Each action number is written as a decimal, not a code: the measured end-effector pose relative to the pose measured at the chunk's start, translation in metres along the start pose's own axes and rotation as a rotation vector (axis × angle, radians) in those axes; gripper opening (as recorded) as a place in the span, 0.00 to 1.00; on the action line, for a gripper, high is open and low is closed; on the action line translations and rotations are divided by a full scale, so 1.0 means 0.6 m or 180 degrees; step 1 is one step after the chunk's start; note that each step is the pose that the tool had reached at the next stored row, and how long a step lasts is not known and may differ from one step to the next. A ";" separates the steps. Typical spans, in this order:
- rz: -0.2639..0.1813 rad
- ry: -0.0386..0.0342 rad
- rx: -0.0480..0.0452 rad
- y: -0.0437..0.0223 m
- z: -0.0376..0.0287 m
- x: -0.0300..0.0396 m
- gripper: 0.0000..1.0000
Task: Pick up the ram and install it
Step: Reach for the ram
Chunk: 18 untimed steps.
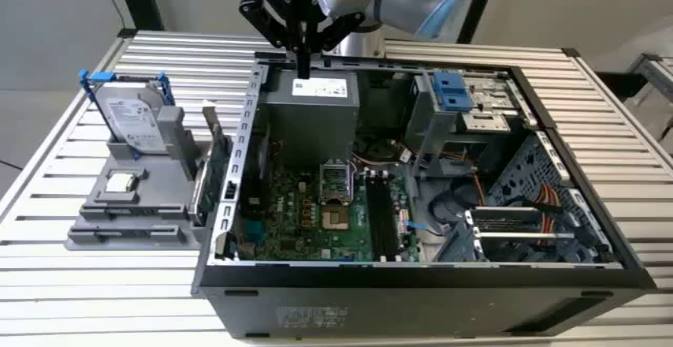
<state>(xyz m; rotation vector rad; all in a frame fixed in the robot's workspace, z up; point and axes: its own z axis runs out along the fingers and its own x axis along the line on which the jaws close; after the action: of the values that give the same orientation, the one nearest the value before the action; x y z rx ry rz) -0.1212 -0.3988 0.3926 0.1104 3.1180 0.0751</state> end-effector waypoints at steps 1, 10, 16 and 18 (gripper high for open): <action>0.0000 0.0000 0.0000 0.000 0.000 0.000 0.00; 0.0000 0.0004 0.0000 0.000 0.000 0.001 0.00; 0.0000 0.0002 0.0000 -0.001 0.000 0.009 0.00; 0.0000 0.0002 0.0000 -0.001 0.000 0.012 0.00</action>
<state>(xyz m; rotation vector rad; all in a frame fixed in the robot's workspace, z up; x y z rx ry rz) -0.1282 -0.3988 0.3926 0.1104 3.1188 0.0750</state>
